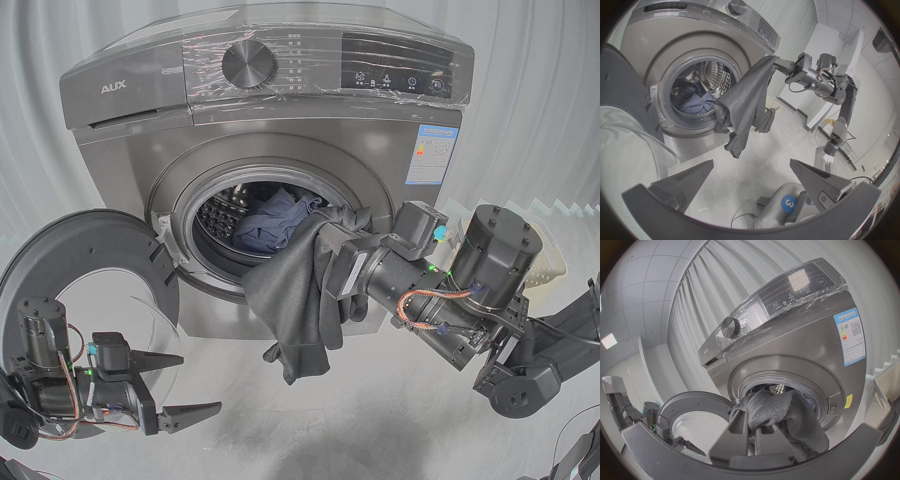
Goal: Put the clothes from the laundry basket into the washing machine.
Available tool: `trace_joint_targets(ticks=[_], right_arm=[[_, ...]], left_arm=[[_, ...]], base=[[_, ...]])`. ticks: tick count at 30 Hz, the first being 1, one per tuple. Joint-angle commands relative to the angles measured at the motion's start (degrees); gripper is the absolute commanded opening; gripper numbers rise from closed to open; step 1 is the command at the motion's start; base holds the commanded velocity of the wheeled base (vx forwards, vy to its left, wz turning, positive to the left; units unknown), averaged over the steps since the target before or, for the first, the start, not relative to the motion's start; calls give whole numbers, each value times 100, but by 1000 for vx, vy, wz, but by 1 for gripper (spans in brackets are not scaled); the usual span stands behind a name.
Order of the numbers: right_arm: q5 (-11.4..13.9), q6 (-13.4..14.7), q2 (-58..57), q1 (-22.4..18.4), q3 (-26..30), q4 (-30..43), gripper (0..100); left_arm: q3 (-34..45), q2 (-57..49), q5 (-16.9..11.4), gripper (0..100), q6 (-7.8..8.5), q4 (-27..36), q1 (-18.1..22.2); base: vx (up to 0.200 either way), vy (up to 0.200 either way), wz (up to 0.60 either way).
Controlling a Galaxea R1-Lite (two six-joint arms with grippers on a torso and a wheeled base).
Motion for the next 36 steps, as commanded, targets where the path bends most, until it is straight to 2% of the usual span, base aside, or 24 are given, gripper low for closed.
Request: trace_joint_targets(ticks=[1,7,15,18,22,28,33,36], right_arm=[[52,111,36,138,-10,-34,0],[25,111,53,182,-45,-61,0],[-1,111,36,217,-28,-70,0],[-1,111,18,252,-19,-78,0],[-1,119,18,278,-1,-105,0],[-1,111,27,296,7,-157,0],[-1,111,18,314,25,-157,0],[-10,111,10,314,51,-157,0]], left_arm=[[78,1234,-25,100,-18,-705,-245],[-36,1920,10,100,-88,-1321,-456],[-282,2948,19,100,-115,-1883,-465],[-370,3396,54,100,-273,-2428,-483],[-511,3836,274,100,-448,-2876,-518],[-695,4337,300,100,-545,-3562,-588],[-942,4688,344,100,-765,-3949,-588],[-977,4829,353,100,-782,-4107,-588]], base=[[0,0,0],[0,0,0],[0,0,0],[0,0,0],[0,0,0],[0,0,0],[0,0,0],[0,0,0]])
